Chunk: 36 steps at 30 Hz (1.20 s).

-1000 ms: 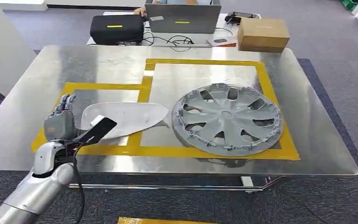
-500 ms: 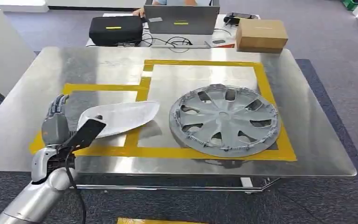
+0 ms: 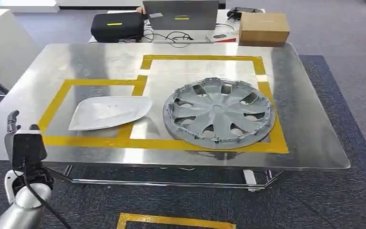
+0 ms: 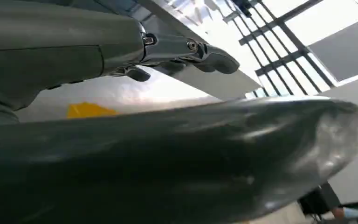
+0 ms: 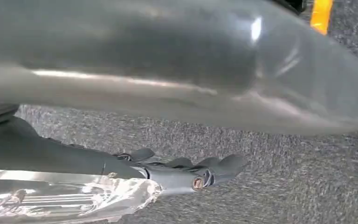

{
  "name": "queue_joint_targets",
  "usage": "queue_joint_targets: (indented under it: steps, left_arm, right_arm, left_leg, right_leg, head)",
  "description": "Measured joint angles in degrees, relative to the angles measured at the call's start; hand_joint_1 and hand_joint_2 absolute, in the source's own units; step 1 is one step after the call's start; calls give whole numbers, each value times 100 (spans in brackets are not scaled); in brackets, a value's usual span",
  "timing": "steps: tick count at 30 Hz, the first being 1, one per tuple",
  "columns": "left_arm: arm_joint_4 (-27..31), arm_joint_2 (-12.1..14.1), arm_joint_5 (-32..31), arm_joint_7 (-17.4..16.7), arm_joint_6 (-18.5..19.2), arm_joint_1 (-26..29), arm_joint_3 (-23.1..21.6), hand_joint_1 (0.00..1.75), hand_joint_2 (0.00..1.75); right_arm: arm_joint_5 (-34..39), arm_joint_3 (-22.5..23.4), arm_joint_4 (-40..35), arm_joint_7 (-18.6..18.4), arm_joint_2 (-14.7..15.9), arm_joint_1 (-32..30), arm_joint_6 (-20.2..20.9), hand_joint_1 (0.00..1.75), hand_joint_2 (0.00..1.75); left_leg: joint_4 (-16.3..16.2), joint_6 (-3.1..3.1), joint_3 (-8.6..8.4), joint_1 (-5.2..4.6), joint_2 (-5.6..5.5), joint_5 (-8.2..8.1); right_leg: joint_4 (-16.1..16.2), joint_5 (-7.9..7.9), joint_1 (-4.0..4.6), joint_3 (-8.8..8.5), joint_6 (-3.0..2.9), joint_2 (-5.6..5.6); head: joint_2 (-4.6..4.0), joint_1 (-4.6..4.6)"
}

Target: Take the parts from the cabinet and place them on the table.

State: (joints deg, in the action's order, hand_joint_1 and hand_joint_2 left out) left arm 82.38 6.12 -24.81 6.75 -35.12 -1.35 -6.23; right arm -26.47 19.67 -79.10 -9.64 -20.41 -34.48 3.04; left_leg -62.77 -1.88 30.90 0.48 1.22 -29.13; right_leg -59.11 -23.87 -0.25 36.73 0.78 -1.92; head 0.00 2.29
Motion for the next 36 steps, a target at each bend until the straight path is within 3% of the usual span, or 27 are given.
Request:
queue_joint_targets:
  steps: [1, 2, 5, 6, 7, 8, 10, 11, 12, 14, 15, 16, 17, 18, 20, 21, 22, 23, 25, 26, 27, 28, 30, 31, 32, 33, 36]
  left_arm:
    - [0, 2, 42, 18, -38, 12, 79, 0, 0]
    - [-13, 0, 90, 46, -66, 3, 167, 0, 0]
    - [-129, 2, 283, 125, -191, 140, 402, 0, 0]
    - [-173, -4, 337, 140, -236, 174, 474, 0, 0]
    - [-223, -7, 385, 153, -278, 179, 533, 0, 0]
    - [-273, -7, 429, 177, -302, 184, 586, 0, 0]
    - [-358, -20, 462, 221, -333, 225, 673, 0, 0]
    - [-400, -20, 484, 223, -335, 253, 699, 0, 0]
    - [-437, -20, 501, 232, -343, 277, 732, 0, 0]
    - [-527, -33, 591, 247, -416, 309, 826, 0, 0]
    - [-590, -41, 623, 314, -446, 319, 902, 0, 0]
    - [-654, -81, 621, 455, -457, 315, 994, 0, 0]
    - [-728, -151, 626, 597, -470, 304, 1141, 0, 0]
    - [-849, -198, 632, 721, -479, 303, 1351, 0, 0]
    - [-1115, -280, 645, 754, -475, 367, 1637, 0, 0]
    - [-1254, -280, 643, 752, -473, 431, 1752, 0, 0]
    - [-1377, -297, 628, 743, -470, 501, 1832, 0, 0]
    - [-1485, -306, 623, 719, -464, 510, 1880, 0, 0]
    - [-1718, -341, 619, 689, -446, 525, 1956, 0, 0]
    - [-1805, -361, 610, 686, -446, 546, 1975, 0, 0]
    - [-1891, -372, 608, 682, -446, 554, 2006, 0, 0]
    - [-1972, -380, 579, 634, -442, 560, 2041, 0, 0]
    - [-2139, -391, 477, 438, -424, 566, 2080, 0, 0]
    - [-2243, -400, 418, 361, -385, 570, 2098, 0, 0]
    - [-2412, -435, 363, 272, -309, 556, 2109, 0, 0]
    - [-2575, -431, 319, 186, -212, 567, 2142, 0, 0]
    - [-3144, -446, 391, 18, 156, 768, 2249, 0, 0]
  right_arm:
    - [-2, -9, -2, -11, 0, -3, 2, 0, 0]
    - [-11, -13, -2, -17, 0, -21, 7, 0, 0]
    - [-17, -20, -2, -20, 0, -26, 24, 0, 0]
    - [-15, -22, -2, -20, 0, -28, 22, 0, 0]
    - [-15, -24, -2, -20, 0, -36, 22, 0, 0]
    - [-15, -29, -4, -20, 0, -51, 22, 0, 0]
    - [-15, -31, -4, -20, 0, -56, 20, 0, 0]
    - [-15, -29, -4, -20, 0, -53, 20, 0, 0]
    - [-13, -31, -4, -20, 0, -53, 17, 0, 0]
    - [-13, -33, -4, -20, 0, -53, 9, 0, 0]
    - [-13, -39, -6, -17, 0, -52, -4, 0, 0]
    - [-13, -44, -18, -17, 0, -52, -24, 0, 0]
    - [-13, -55, -31, -15, 0, -59, -48, 0, 0]
    - [-11, -76, -31, -13, 0, -54, -81, 0, 0]
    - [-9, -109, -33, -15, 0, -63, -109, 0, 0]
    - [-4, -122, -33, -15, -4, -77, -127, 0, 0]
    - [-2, -131, -35, -17, -4, -65, -138, 0, 0]
    - [-2, -136, -39, -17, -7, -83, -149, 0, 0]
    - [2, -164, -44, -22, -9, -111, -151, 0, 0]
    - [2, -162, -44, -22, -9, -108, -153, 0, 0]
    - [2, -164, -44, -22, -9, -106, -160, 0, 0]
    - [4, -168, -44, -24, -9, -103, -160, 0, 0]
    - [15, -179, -44, -35, -9, -99, -166, 0, 0]
    - [28, -186, -46, -39, -9, -94, -186, 0, 0]
    - [48, -190, -70, -48, -9, -116, -205, 0, 0]
    - [61, -214, -74, -50, -15, -121, -234, 0, 0]
    - [83, -269, -92, -118, -15, -137, -277, 0, 0]
  left_leg:
    - [430, 31, -349, -41, 230, -52]
    - [718, 45, -484, -83, 296, -120]
    - [698, 150, -352, -116, 116, -20]
    - [726, 198, -308, -76, 78, 62]
    - [726, 231, -242, -70, 32, 117]
    - [725, 266, -169, -67, -20, 184]
    - [720, 281, 12, -77, -144, 329]
    - [716, 282, 107, -84, -202, 405]
    - [711, 278, 197, -86, -263, 475]
    - [706, 259, 355, -95, -384, 604]
    - [706, 241, 429, -98, -466, 670]
    - [694, 226, 469, -74, -524, 733]
    - [691, 198, 509, -110, -567, 781]
    - [699, 168, 511, -89, -622, 843]
    - [736, 84, 541, -66, -747, 957]
    - [751, 47, 574, -65, -827, 1022]
    - [659, 42, 652, -80, -625, 822]
    - [408, 8, 756, -79, -427, 456]
    - [-449, -86, 995, -24, -219, -215]
    - [-865, -133, 1074, 16, -195, -364]
    - [-1087, -180, 1060, 62, -192, -283]
    - [-1078, -228, 938, 108, -186, -58]
    - [-461, -329, 386, 174, -71, 300]
    - [45, -382, -12, 208, 117, 291]
    - [578, -420, -410, 234, 382, 168]
    - [745, -267, -438, 157, 344, 9]
    - [686, -62, -261, 112, 222, 79]
  right_leg:
    - [-15, 31, 19, 4, 27, -43]
    - [-20, 54, 37, 27, 55, -96]
    - [29, 183, 6, -10, 154, -299]
    - [9, 146, -13, 11, 203, -241]
    - [-107, -88, -9, 77, 248, -39]
    - [-414, -449, -9, 164, 270, 96]
    - [-1298, -1049, -1, 366, 273, 169]
    - [-1604, -1139, 13, 398, 260, 170]
    - [-1670, -1054, 28, 330, 241, 171]
    - [-1188, -666, 57, -117, 169, 209]
    - [-644, -515, 75, -521, 99, 336]
    - [-91, -593, 86, -912, 24, 654]
    - [309, -721, 63, -1200, -25, 833]
    - [355, -731, 92, -1201, 32, 796]
    - [343, -687, 127, -1109, -27, 666]
    - [396, -595, 54, -1056, -84, 565]
    - [405, -530, 45, -1010, -114, 469]
    - [409, -475, 40, -936, -157, 395]
    - [408, -363, 40, -783, -150, 189]
    - [402, -303, 37, -734, -142, 89]
    - [396, -242, 28, -669, -120, -10]
    - [384, -186, 13, -589, -89, -105]
    - [304, -114, -46, -433, -6, -267]
    - [242, -103, -48, -388, 32, -333]
    - [153, -112, -21, -325, 86, -397]
    - [110, -87, -20, -302, 141, -467]
    - [133, 35, -94, -283, 264, -621]
  head:
    - [0, -4]
    - [0, -11]
    - [0, -26]
    - [0, -46]
    - [0, -26]
    - [0, -11]
    - [0, -9]
    - [0, -2]
    - [0, -7]
    - [0, -4]
    - [0, -9]
    - [0, -9]
    - [0, -15]
    - [2, -17]
    - [0, -6]
    - [0, -9]
    - [0, -7]
    - [0, -75]
    - [0, -111]
    - [2, -111]
    - [0, -118]
    - [0, -114]
    - [0, -114]
    - [2, -120]
    - [0, -171]
    - [0, -146]
    - [0, -153]
